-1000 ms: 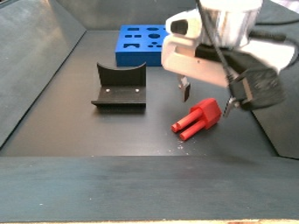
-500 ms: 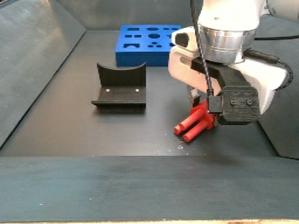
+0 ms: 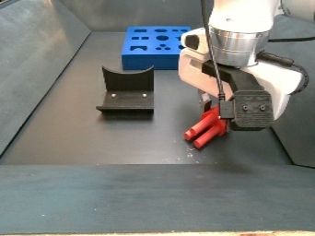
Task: Pick up the 3 prong object. Move up. Place the 3 prong object on the fixture. Regrasp the 3 prong object. Move to above the board. Insert the 3 prong object.
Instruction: Pick up the 3 prong object, then move up, then place the 3 prong object on the fixture.
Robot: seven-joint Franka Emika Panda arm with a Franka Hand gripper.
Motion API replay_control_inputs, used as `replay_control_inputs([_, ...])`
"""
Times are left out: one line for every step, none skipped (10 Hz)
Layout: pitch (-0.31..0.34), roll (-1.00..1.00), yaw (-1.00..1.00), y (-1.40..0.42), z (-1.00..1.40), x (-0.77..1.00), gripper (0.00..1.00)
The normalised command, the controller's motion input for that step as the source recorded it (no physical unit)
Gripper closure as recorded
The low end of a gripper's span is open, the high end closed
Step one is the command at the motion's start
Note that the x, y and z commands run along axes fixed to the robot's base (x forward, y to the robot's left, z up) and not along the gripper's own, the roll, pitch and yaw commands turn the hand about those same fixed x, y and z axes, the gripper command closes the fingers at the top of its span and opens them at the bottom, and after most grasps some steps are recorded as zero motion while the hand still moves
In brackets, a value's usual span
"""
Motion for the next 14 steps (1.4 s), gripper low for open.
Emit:
replay_control_inputs([0.0,0.0,0.0,0.0,0.0,0.0,1.0])
replay_control_inputs([0.0,0.0,0.0,0.0,0.0,0.0,1.0])
replay_control_inputs([0.0,0.0,0.0,0.0,0.0,0.0,1.0])
replay_control_inputs([0.0,0.0,0.0,0.0,0.0,0.0,1.0])
replay_control_inputs([0.0,0.0,0.0,0.0,0.0,0.0,1.0])
replay_control_inputs([0.0,0.0,0.0,0.0,0.91,0.0,1.0])
replay_control_inputs([0.005,0.01,0.03,0.0,0.86,0.03,1.0])
replay_control_inputs([0.045,0.01,0.02,0.0,0.73,0.02,1.0])
replay_control_inputs([0.061,0.02,0.01,0.0,0.62,0.0,1.0])
replay_control_inputs([0.063,0.04,0.0,0.0,0.45,-0.01,1.0])
replay_control_inputs([0.061,0.06,-0.01,0.0,0.33,-0.02,1.0])
replay_control_inputs([0.062,0.07,-0.01,0.0,0.25,-0.03,1.0])
replay_control_inputs([0.0,0.0,0.0,0.0,1.0,0.0,1.0])
replay_control_inputs([0.008,0.01,0.0,0.0,1.0,0.0,1.0])
